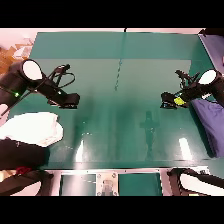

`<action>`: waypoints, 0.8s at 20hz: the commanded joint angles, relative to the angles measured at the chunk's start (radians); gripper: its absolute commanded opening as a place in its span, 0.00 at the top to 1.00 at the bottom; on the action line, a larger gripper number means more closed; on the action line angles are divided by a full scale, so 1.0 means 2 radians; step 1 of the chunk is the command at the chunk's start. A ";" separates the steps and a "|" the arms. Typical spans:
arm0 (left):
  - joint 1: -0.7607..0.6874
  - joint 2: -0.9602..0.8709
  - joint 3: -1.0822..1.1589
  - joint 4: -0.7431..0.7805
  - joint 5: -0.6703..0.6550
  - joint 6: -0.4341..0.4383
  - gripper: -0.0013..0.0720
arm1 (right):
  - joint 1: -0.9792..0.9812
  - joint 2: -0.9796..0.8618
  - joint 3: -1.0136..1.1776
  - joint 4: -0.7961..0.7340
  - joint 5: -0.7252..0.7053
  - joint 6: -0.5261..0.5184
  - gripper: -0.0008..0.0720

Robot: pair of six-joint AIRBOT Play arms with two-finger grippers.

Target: Fold the shirts.

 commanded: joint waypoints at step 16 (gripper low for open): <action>0.159 0.000 -0.185 0.356 0.126 -0.101 0.00 | -0.001 0.000 0.000 0.000 -0.022 -0.004 0.97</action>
